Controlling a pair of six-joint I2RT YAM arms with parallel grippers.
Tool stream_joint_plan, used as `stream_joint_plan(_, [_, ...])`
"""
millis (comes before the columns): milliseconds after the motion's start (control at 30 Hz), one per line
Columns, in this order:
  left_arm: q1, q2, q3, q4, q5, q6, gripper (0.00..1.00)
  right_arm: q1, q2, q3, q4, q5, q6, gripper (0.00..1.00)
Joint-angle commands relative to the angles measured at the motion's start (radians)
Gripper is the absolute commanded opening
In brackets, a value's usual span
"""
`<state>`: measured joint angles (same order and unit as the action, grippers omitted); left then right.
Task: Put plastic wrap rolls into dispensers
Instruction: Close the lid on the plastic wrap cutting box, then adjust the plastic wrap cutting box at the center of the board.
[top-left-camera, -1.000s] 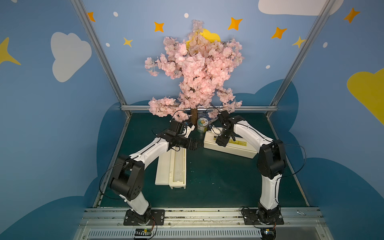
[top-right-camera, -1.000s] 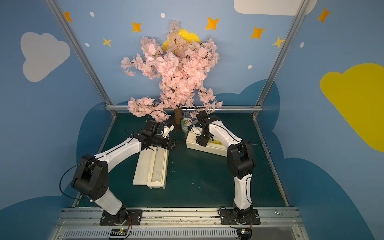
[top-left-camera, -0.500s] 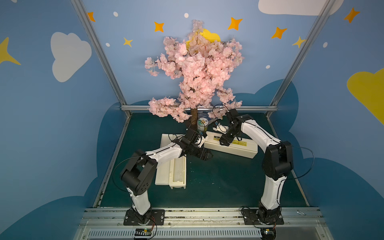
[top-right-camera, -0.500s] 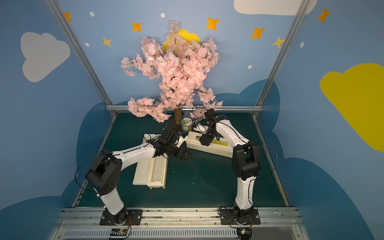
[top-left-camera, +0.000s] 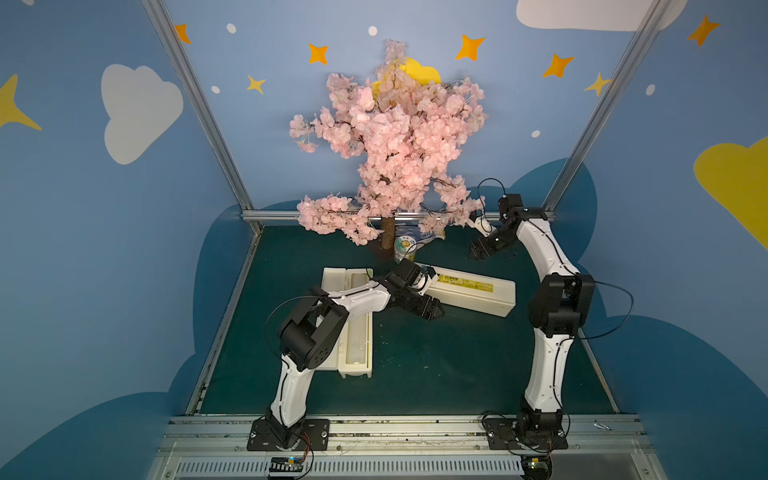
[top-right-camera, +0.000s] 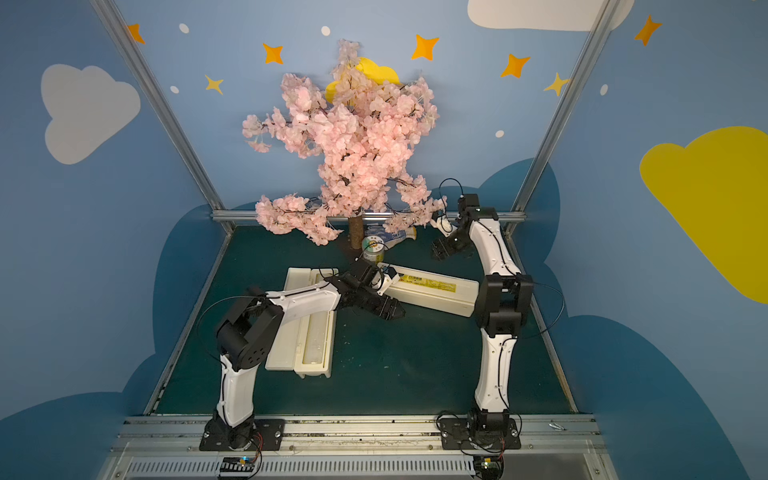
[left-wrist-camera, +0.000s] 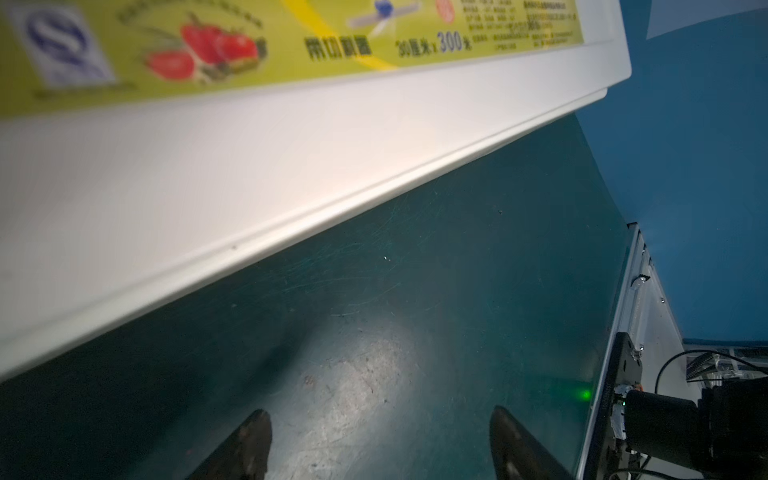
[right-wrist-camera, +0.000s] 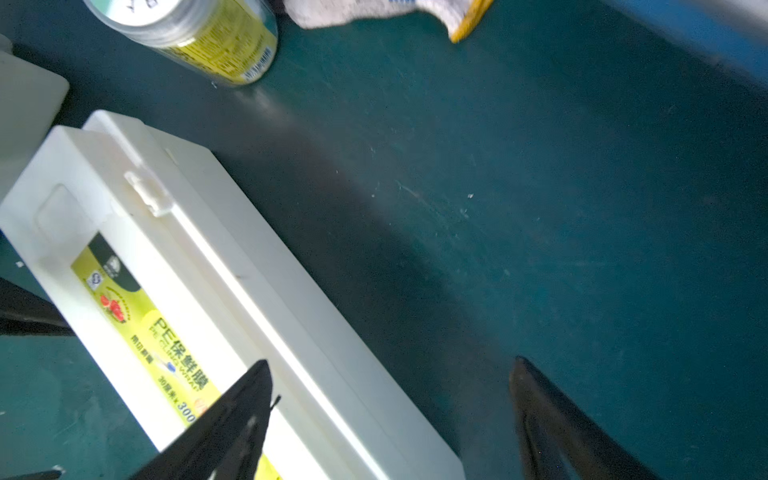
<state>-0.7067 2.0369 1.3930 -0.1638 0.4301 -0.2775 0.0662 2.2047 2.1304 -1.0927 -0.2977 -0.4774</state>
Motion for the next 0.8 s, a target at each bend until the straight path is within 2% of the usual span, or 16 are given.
stream_joint_plan(0, [-0.007,0.006,0.005,0.047,0.012,0.006,0.82,-0.03,0.027,0.04,-0.094,-0.108,0.042,0.87])
stream_joint_plan(100, [-0.017,0.025,0.02,0.059,0.006,0.018,0.8,-0.075,0.048,0.06,-0.101,-0.154,0.093,0.83])
stream_joint_plan(167, [-0.03,0.039,0.02,0.096,-0.013,0.046,0.78,-0.118,0.068,0.073,-0.101,-0.223,0.143,0.75])
stream_joint_plan(233, [-0.043,0.059,0.023,0.125,-0.025,0.076,0.71,-0.165,0.101,0.092,-0.103,-0.322,0.222,0.65])
stream_joint_plan(267, [-0.046,0.067,0.029,0.128,-0.032,0.088,0.66,-0.193,0.123,0.104,-0.108,-0.402,0.25,0.57])
stream_joint_plan(300, [-0.048,0.074,0.033,0.132,-0.03,0.089,0.6,-0.222,0.147,0.121,-0.109,-0.456,0.291,0.45])
stream_joint_plan(333, [-0.049,0.078,0.032,0.141,-0.028,0.089,0.54,-0.241,0.165,0.134,-0.107,-0.476,0.334,0.39])
stream_joint_plan(400, [-0.053,0.082,0.022,0.166,-0.032,0.09,0.34,-0.27,0.197,0.151,-0.104,-0.494,0.378,0.32])
stream_joint_plan(467, [-0.054,0.087,0.01,0.197,-0.045,0.084,0.26,-0.276,0.21,0.155,-0.108,-0.475,0.374,0.21])
stream_joint_plan(500, [-0.054,0.091,0.008,0.211,-0.05,0.079,0.2,-0.276,0.218,0.155,-0.112,-0.461,0.367,0.2])
stream_joint_plan(600, [-0.055,0.105,0.006,0.257,-0.05,0.065,0.16,-0.288,0.244,0.134,-0.102,-0.462,0.354,0.16])
stream_joint_plan(767, [-0.06,0.127,0.02,0.275,-0.057,0.045,0.15,-0.331,0.283,0.103,-0.088,-0.507,0.353,0.13])
